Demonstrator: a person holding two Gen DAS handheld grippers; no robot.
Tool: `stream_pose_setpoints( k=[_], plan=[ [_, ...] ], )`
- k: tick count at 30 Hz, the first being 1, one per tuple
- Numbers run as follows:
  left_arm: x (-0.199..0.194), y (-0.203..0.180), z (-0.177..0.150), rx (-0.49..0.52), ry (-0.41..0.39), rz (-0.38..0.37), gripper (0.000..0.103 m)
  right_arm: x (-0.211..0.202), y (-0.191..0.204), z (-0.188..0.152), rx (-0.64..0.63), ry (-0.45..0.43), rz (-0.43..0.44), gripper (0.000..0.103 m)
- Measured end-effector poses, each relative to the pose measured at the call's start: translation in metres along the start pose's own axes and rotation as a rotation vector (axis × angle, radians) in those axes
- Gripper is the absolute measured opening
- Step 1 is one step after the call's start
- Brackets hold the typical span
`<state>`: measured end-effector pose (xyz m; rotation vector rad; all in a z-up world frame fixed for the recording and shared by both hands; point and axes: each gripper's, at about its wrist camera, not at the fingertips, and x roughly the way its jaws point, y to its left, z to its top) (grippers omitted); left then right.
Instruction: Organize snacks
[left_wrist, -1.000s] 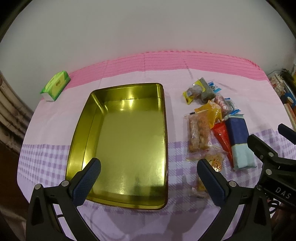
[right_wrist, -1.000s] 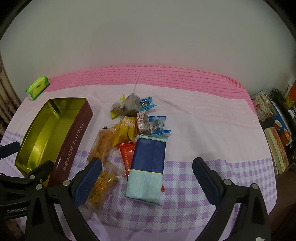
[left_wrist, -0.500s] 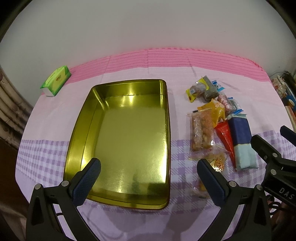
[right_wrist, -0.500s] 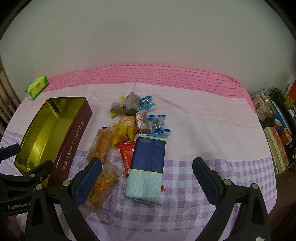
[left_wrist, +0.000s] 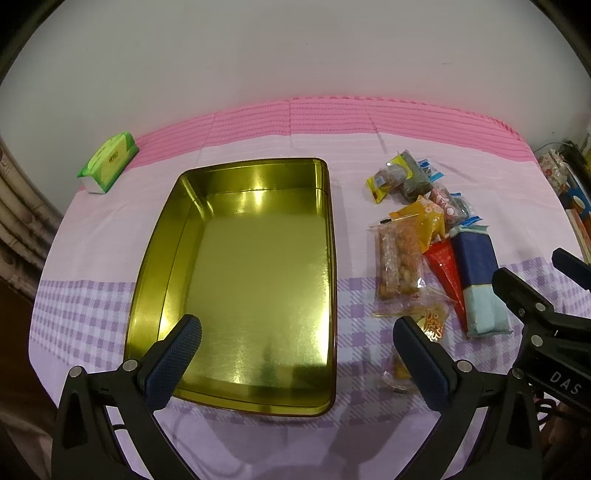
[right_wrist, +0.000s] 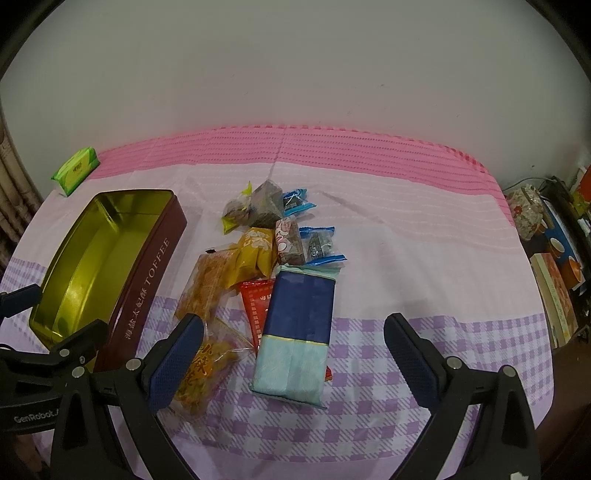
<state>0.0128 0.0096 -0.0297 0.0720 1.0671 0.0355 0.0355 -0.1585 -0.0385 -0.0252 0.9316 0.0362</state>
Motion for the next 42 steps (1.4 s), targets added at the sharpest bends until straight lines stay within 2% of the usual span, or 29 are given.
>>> stream_pose_setpoints(
  k=[7,16,21,28,34,42],
  plan=[
    [0.002,0.005,-0.001,-0.004,-0.004,0.003,0.103,0.008,-0.001,0.001,-0.001,0.019,0.004,0.093],
    [0.001,0.007,-0.001,-0.007,-0.01,-0.022,0.103,0.035,-0.01,-0.002,0.031,0.095,0.029,0.075],
    [0.003,0.005,-0.001,-0.002,-0.012,-0.023,0.103,0.052,-0.013,0.0,0.028,0.125,0.019,0.074],
    [0.005,-0.002,-0.001,0.023,-0.007,-0.015,0.103,0.068,-0.014,0.002,0.022,0.149,0.025,0.068],
    [0.005,-0.007,-0.001,0.039,-0.01,-0.011,0.103,0.078,-0.014,0.001,0.04,0.169,0.078,0.053],
    [0.006,-0.009,-0.001,0.048,-0.003,-0.016,0.103,0.077,-0.021,-0.002,0.066,0.163,0.094,0.049]
  ],
)
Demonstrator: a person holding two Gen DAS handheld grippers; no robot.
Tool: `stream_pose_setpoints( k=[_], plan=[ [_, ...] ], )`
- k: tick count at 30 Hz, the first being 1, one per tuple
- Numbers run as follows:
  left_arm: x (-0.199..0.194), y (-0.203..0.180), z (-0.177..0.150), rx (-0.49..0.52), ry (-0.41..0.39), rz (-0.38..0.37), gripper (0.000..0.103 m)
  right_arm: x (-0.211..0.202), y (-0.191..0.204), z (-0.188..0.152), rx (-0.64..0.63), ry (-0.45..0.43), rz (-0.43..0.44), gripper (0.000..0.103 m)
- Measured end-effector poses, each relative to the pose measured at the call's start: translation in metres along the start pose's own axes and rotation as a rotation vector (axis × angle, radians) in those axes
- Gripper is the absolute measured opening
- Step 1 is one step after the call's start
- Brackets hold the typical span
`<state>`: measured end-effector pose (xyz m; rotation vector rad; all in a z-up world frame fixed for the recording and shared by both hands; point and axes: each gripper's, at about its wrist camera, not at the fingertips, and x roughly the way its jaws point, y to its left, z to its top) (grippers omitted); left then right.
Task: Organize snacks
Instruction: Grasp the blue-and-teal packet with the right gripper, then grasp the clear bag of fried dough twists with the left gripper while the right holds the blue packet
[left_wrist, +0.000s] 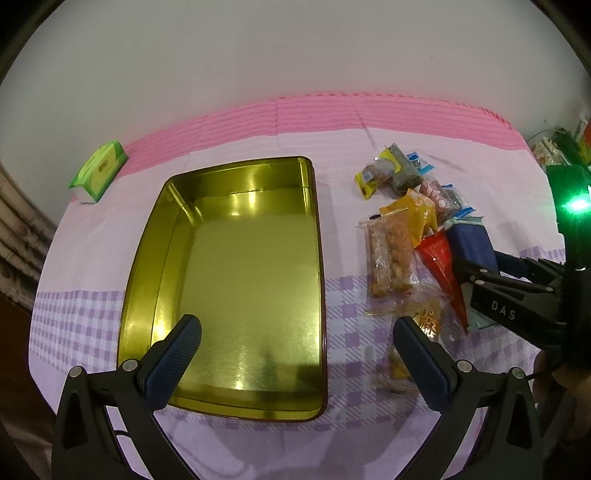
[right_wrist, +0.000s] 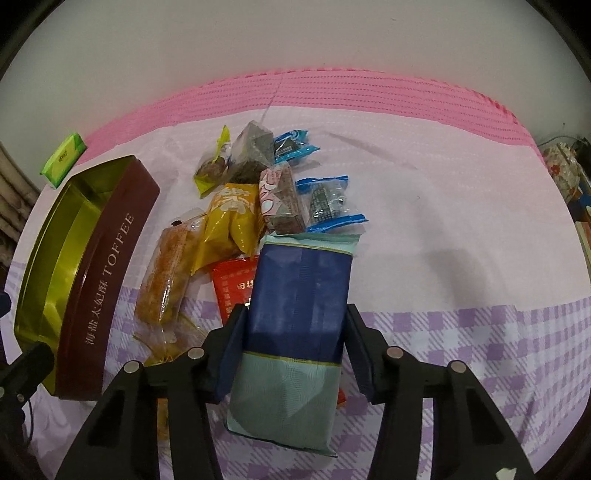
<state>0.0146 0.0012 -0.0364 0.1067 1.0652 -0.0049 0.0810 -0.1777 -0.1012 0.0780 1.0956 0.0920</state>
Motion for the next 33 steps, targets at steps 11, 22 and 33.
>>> stream_pose_setpoints(
  k=[11,22,33],
  plan=[
    [0.0,-0.008,-0.001,0.013,0.016,-0.064,0.103,-0.009,-0.035,-0.006,0.043,-0.008,-0.056,0.048],
    [-0.002,-0.022,0.002,0.053,0.032,-0.111,0.103,-0.011,-0.09,-0.021,0.087,0.01,-0.15,0.047],
    [-0.001,-0.043,0.012,0.108,0.107,-0.193,0.102,-0.01,-0.113,-0.023,0.077,0.007,-0.163,0.047]
  ],
)
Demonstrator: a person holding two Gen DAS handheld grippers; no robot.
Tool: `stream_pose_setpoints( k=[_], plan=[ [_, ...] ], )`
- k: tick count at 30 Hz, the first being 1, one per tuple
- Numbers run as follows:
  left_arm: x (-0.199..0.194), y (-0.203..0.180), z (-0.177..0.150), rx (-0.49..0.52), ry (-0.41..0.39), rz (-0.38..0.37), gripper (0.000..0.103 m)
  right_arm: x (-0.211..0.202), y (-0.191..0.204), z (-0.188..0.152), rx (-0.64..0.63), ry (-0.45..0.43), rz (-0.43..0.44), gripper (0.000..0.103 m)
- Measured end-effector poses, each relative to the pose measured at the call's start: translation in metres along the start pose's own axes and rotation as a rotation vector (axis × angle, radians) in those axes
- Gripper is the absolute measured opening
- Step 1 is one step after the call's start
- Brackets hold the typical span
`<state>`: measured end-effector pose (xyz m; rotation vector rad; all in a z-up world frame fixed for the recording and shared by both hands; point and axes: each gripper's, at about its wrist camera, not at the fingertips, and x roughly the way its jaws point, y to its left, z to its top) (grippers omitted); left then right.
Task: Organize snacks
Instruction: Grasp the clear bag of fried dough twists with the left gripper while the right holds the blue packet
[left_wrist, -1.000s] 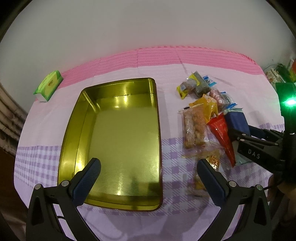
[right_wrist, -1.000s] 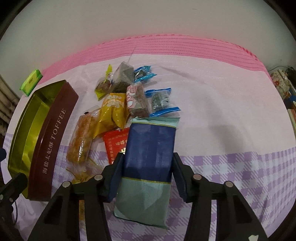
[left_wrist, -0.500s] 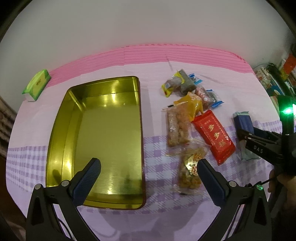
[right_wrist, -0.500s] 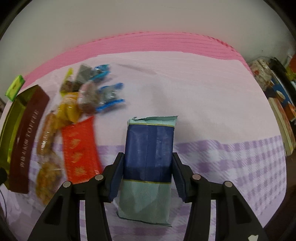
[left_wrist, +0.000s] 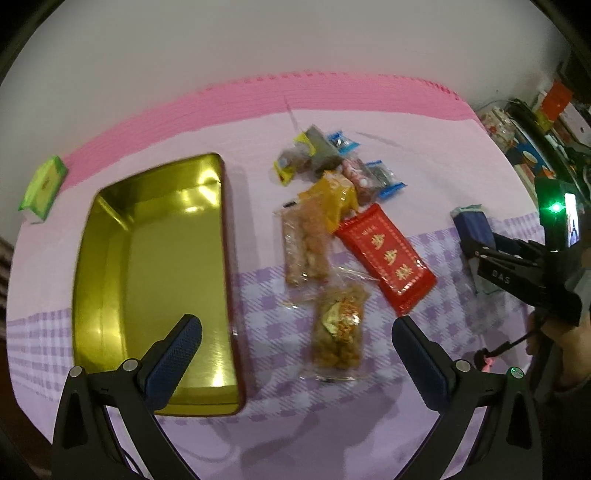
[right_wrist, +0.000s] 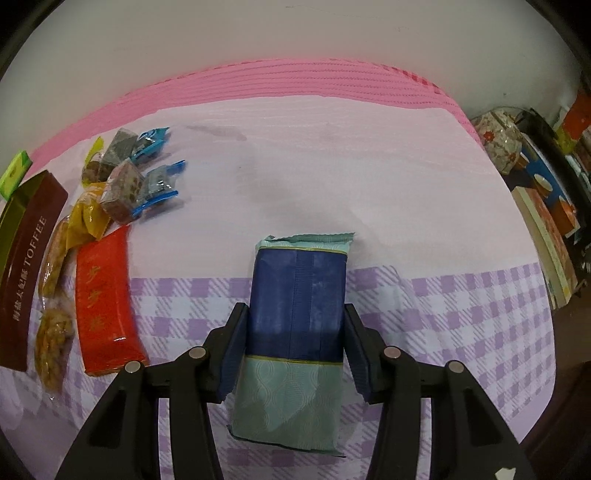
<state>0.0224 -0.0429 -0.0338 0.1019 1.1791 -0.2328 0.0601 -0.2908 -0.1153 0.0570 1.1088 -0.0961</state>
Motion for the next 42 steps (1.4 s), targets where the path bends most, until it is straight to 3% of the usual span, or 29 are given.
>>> stream_pose_setpoints(
  k=[6,10,18,34,38,42],
  plan=[
    [0.009,-0.012,0.004,0.011,0.089,-0.072,0.102,0.002,-0.008,0.001,0.0,0.0,0.005,0.048],
    [0.022,-0.017,0.007,0.006,0.144,-0.07,0.101,0.003,-0.009,0.002,-0.004,-0.001,0.003,0.049],
    [0.055,-0.021,0.004,0.0,0.25,-0.036,0.079,0.004,-0.006,0.001,-0.003,0.004,0.001,0.05],
    [0.089,-0.015,0.0,0.001,0.285,0.011,0.063,0.005,-0.007,0.0,-0.002,0.004,0.0,0.052],
    [0.091,-0.027,0.005,0.021,0.275,-0.001,0.045,0.004,-0.005,-0.001,0.001,0.005,-0.009,0.054],
    [0.093,-0.033,0.003,0.027,0.266,-0.005,0.04,0.005,-0.006,0.0,0.002,0.005,-0.009,0.054]
  ],
)
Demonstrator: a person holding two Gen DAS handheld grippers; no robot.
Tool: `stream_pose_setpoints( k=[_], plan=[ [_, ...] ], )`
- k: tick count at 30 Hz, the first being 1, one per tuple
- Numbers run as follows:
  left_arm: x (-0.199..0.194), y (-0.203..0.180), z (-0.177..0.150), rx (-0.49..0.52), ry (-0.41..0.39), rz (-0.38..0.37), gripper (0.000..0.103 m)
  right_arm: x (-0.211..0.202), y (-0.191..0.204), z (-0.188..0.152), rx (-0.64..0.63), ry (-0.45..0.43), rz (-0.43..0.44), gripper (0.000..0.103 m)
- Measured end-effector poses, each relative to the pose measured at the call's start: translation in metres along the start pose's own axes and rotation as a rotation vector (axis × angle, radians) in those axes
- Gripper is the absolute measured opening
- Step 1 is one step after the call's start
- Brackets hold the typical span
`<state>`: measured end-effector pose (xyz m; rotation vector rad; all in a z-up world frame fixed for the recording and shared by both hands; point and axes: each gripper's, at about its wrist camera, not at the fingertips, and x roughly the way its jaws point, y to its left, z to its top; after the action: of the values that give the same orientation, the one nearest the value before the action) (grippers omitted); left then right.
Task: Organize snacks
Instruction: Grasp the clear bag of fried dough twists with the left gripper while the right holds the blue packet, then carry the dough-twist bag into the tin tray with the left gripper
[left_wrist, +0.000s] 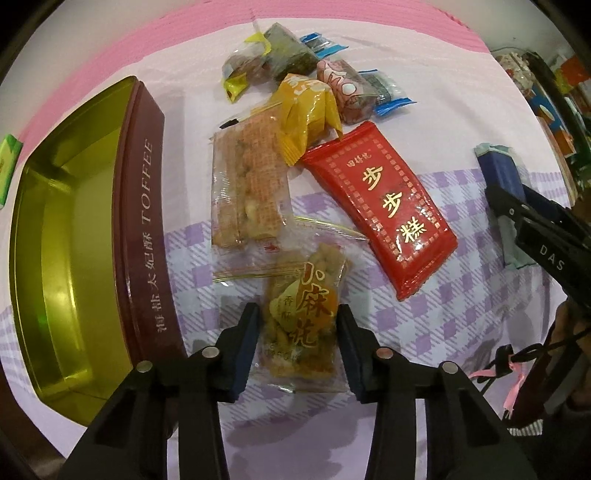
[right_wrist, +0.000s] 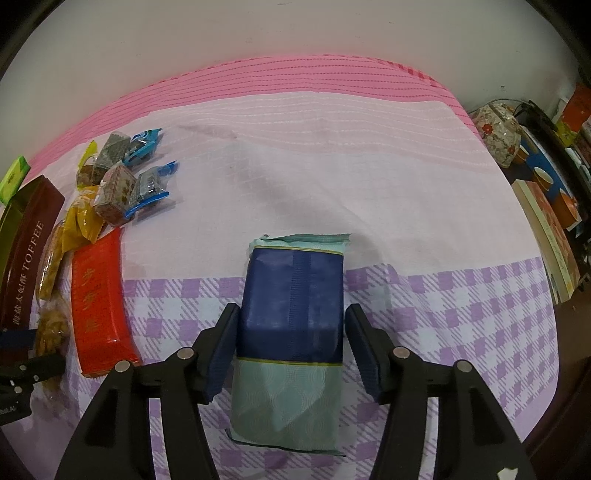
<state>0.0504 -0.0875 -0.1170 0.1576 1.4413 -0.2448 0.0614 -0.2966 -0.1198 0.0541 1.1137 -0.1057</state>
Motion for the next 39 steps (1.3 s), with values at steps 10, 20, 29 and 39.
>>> stream_pose_setpoints(
  k=[10,20,29,39],
  plan=[
    [-0.013,0.002,-0.012,0.006,0.014,-0.048,0.04,0.0,0.0,0.0,0.003,-0.002,-0.001,0.056],
    [-0.055,0.006,-0.035,0.063,-0.01,-0.099,0.04,-0.001,-0.001,-0.001,0.006,-0.003,-0.003,0.056],
    [-0.083,0.023,-0.026,0.069,-0.064,-0.143,0.04,-0.001,-0.001,0.0,0.009,-0.005,-0.004,0.056],
    [-0.094,0.083,0.009,-0.055,-0.17,-0.016,0.04,-0.001,-0.001,-0.001,0.01,-0.004,-0.005,0.056]
  ],
)
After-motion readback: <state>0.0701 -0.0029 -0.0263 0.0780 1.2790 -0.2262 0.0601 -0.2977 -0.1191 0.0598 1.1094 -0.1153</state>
